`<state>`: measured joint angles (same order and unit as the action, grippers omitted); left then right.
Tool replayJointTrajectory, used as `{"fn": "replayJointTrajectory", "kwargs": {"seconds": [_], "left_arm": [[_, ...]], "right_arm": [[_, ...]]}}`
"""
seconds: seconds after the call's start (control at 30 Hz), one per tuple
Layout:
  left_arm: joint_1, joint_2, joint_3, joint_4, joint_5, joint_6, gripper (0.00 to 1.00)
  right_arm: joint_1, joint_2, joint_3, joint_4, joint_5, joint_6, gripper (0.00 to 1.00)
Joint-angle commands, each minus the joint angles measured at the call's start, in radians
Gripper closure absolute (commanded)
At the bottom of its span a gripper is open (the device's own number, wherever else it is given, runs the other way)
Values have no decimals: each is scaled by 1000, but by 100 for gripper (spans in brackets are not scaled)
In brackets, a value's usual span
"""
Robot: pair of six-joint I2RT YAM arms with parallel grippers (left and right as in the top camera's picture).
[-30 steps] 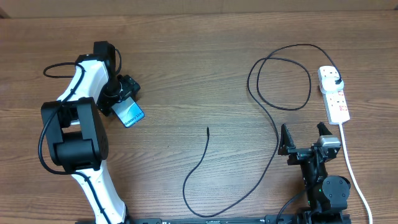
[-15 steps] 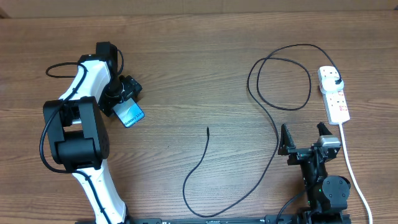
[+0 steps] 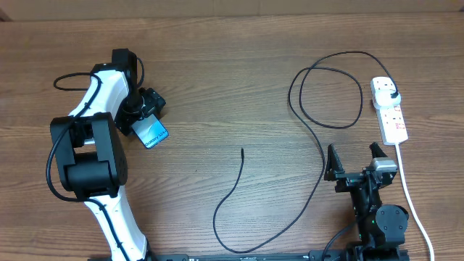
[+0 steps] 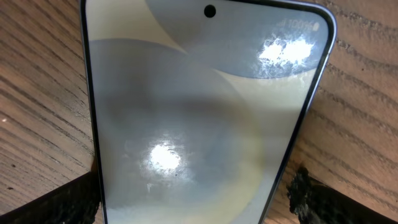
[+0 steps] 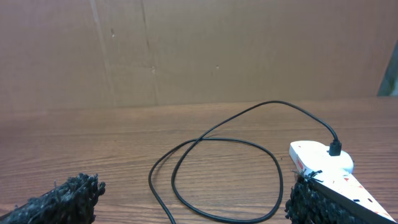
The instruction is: Plug charger to phone and switch on socket
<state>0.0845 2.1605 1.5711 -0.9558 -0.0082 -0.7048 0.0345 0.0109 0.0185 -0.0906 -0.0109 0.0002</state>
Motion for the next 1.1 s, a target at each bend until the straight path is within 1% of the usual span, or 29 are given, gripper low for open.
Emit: {"fn": "replayJointTrajectory", "kwargs": {"seconds": [0.0, 1.07], "left_arm": [[-8, 24, -13, 0, 8, -18, 0], [-8, 24, -13, -14, 5, -17, 0]], "right_arm": [[5, -8, -11, 6, 10, -2, 0], [5, -8, -11, 6, 10, -2, 0]]}}
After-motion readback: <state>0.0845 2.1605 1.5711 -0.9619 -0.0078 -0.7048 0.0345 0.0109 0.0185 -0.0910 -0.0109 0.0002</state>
